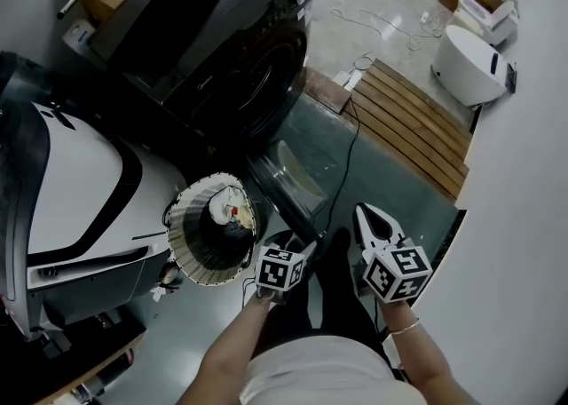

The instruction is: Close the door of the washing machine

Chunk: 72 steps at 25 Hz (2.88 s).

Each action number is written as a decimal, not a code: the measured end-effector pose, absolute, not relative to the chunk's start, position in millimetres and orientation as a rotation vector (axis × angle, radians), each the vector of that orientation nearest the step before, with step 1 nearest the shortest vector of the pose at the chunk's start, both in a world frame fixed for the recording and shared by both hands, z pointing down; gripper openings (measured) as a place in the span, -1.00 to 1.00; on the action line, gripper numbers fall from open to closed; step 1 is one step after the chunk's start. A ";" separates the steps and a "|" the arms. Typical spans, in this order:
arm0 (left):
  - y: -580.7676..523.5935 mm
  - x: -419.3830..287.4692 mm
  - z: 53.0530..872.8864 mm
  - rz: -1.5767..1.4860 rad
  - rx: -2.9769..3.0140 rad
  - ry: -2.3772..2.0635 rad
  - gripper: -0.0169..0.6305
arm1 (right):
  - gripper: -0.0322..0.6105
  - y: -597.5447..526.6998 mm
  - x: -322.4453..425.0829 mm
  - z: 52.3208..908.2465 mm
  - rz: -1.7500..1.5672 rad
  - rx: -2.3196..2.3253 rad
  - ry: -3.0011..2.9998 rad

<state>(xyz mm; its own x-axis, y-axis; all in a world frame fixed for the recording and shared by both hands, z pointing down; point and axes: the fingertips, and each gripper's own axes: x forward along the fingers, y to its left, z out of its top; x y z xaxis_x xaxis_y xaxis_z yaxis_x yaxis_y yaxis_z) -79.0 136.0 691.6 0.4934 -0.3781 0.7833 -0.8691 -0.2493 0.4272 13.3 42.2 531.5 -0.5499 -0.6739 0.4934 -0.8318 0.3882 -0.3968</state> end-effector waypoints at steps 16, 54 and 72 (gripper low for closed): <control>18.9 17.1 685.6 0.713 1.812 -1.137 -0.07 | -0.87 -29.9 120.5 516.3 0.902 1.396 -2.389; -294.7 -9.7 656.8 0.473 1.751 -1.384 -0.07 | -0.87 -236.6 95.7 520.0 0.948 1.358 -2.412; -404.5 -95.0 661.7 0.436 1.714 -1.559 -0.10 | -0.87 -298.6 60.8 546.3 0.987 1.321 -2.358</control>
<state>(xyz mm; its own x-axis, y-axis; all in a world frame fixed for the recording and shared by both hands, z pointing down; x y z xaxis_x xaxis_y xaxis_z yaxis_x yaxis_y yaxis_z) -95.0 -404.5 661.7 0.1942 -0.6905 0.6968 -0.9519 0.0391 0.3040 60.8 -298.6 546.3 -0.5511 -0.6498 0.5235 -0.8290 0.3546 -0.4326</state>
